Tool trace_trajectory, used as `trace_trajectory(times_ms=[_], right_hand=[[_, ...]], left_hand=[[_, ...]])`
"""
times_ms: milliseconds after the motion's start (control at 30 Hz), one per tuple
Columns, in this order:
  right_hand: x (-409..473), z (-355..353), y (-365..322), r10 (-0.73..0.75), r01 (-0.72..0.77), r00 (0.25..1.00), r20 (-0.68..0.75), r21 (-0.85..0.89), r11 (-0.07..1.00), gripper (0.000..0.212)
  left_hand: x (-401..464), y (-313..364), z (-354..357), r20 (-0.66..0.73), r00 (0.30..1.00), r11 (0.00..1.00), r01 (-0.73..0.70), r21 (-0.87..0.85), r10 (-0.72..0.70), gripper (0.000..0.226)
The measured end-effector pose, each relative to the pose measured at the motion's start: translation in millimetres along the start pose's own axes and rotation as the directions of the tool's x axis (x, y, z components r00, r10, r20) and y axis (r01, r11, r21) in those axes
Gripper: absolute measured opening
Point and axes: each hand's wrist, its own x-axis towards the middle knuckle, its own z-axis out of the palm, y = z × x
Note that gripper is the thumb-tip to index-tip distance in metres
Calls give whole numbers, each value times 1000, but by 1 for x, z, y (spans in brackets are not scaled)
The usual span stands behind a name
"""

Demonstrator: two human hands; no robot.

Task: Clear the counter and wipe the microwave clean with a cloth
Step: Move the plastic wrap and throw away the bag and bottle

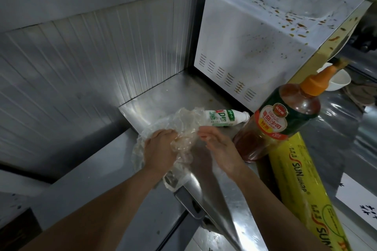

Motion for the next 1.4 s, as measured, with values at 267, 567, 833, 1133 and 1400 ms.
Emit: trace_trajectory(times_ms=[267, 567, 833, 1133, 1400], right_hand=[[37, -8, -12, -178, 14, 949, -259, -531, 847, 63], [82, -24, 4, -45, -205, 973, -224, -943, 264, 87], [89, -17, 13, -90, -109, 987, -136, -960, 257, 65], [45, 9, -22, -330, 113, 943, -32, -905, 411, 62], [-29, 29, -69, -400, 120, 915, -56, -908, 402, 61]], left_hand=[[9, -2, -40, -119, 991, 995, 66, 70, -57, 11], [17, -17, -52, -250, 968, 989, 40, 140, -4, 20], [12, -25, -54, -267, 964, 991, 46, 124, -11, 27], [-13, -28, -88, -306, 950, 986, 103, 130, -58, 17], [-55, -25, -135, -273, 962, 998, 10, 56, 6, 10]])
